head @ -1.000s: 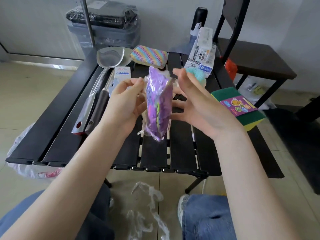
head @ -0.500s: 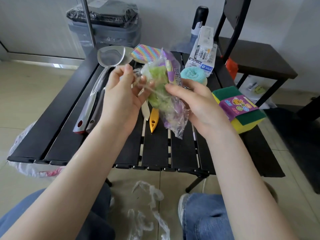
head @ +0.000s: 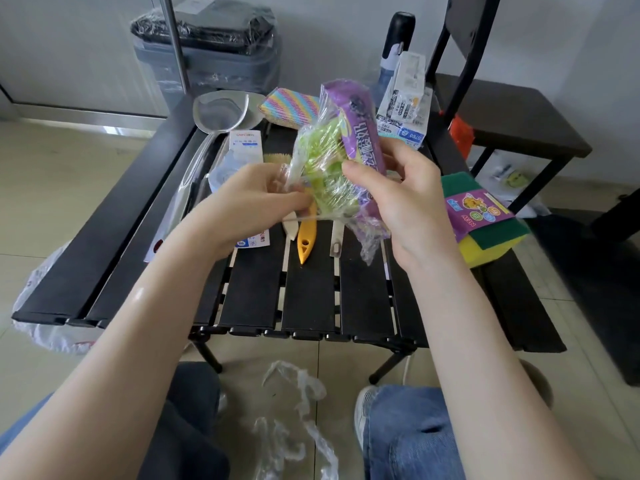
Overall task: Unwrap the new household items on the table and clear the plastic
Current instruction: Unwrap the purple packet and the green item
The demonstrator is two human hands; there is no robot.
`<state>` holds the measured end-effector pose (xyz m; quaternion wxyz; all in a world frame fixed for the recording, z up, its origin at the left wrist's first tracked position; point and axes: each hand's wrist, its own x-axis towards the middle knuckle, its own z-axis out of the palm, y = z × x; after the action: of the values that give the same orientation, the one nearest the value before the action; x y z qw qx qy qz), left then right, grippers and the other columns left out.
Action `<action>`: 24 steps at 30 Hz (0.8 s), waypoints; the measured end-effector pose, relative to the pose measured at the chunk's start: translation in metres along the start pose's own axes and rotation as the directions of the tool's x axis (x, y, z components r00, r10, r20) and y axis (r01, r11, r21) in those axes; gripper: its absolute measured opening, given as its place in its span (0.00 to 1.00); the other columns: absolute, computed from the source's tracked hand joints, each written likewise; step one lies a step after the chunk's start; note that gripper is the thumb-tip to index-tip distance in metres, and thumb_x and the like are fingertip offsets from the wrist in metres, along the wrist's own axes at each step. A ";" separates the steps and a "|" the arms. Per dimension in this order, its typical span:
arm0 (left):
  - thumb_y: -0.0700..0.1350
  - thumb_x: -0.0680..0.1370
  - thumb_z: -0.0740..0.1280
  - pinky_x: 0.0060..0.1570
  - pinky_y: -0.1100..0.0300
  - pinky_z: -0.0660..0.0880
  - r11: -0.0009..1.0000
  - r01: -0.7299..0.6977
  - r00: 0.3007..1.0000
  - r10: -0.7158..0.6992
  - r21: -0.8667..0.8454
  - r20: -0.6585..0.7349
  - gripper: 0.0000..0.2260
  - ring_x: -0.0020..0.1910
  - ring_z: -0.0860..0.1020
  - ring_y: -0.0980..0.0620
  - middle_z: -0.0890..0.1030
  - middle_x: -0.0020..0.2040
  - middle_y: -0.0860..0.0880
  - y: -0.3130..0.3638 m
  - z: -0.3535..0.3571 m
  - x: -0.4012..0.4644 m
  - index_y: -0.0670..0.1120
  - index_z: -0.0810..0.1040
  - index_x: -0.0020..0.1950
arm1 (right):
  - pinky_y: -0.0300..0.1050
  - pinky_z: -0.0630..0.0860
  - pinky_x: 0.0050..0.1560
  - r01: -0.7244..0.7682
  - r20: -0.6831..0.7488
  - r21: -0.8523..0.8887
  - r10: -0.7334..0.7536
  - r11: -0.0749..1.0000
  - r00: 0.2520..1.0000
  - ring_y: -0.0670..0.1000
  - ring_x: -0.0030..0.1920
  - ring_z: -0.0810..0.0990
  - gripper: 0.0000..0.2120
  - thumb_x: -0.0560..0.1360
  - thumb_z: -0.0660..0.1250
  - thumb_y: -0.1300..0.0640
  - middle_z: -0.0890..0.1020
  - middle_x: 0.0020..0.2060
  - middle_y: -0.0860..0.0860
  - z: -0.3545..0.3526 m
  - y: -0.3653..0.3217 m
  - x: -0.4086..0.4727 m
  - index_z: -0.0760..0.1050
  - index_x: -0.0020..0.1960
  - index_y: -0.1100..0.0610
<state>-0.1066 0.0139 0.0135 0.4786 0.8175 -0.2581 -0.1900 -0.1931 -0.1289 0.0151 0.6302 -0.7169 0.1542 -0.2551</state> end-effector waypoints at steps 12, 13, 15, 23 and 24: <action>0.46 0.81 0.61 0.35 0.65 0.78 0.708 0.079 0.993 -0.120 -0.701 -0.010 0.09 0.33 0.80 0.58 0.80 0.31 0.54 0.008 0.007 0.002 0.46 0.72 0.42 | 0.57 0.77 0.59 0.020 -0.035 0.042 -0.018 0.999 0.999 0.52 0.55 0.81 0.09 0.78 0.66 0.55 0.81 0.54 0.54 0.005 0.004 0.005 0.74 0.58 0.49; 0.45 0.81 0.61 0.33 0.67 0.77 0.672 0.085 0.992 -0.130 -0.735 -0.005 0.08 0.31 0.79 0.58 0.78 0.30 0.53 0.009 0.009 0.001 0.45 0.72 0.43 | 0.57 0.77 0.59 0.003 -0.040 0.078 0.000 0.997 0.999 0.52 0.55 0.81 0.11 0.77 0.67 0.56 0.81 0.54 0.54 0.006 0.004 0.005 0.75 0.59 0.51; 0.45 0.82 0.60 0.29 0.67 0.75 0.605 0.104 0.989 -0.144 -0.789 0.020 0.07 0.27 0.75 0.58 0.74 0.28 0.53 0.012 0.011 0.002 0.45 0.71 0.44 | 0.58 0.78 0.58 -0.032 -0.046 0.163 0.040 0.986 0.998 0.53 0.56 0.81 0.15 0.74 0.68 0.55 0.81 0.55 0.55 0.008 0.003 0.005 0.76 0.61 0.53; 0.48 0.80 0.63 0.22 0.67 0.57 0.808 -0.061 0.988 -0.036 -0.586 -0.152 0.04 0.23 0.60 0.58 0.63 0.26 0.56 0.017 0.013 -0.001 0.49 0.72 0.47 | 0.49 0.81 0.52 -0.207 -0.011 0.399 0.230 0.893 0.973 0.54 0.54 0.83 0.17 0.79 0.64 0.63 0.81 0.58 0.58 -0.001 -0.005 0.009 0.72 0.67 0.61; 0.49 0.80 0.63 0.23 0.67 0.58 0.870 -0.138 0.974 0.032 -0.474 -0.225 0.05 0.24 0.61 0.58 0.64 0.25 0.57 0.017 0.015 -0.003 0.49 0.73 0.46 | 0.46 0.82 0.49 -0.219 -0.010 0.415 0.245 0.883 0.969 0.53 0.53 0.83 0.16 0.79 0.63 0.63 0.82 0.57 0.57 -0.002 -0.006 0.009 0.72 0.67 0.61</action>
<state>-0.1211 -0.0017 0.0218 0.7009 0.6741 -0.1861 -0.1402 -0.1876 -0.1349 0.0227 0.7875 -0.5365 0.2014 -0.2267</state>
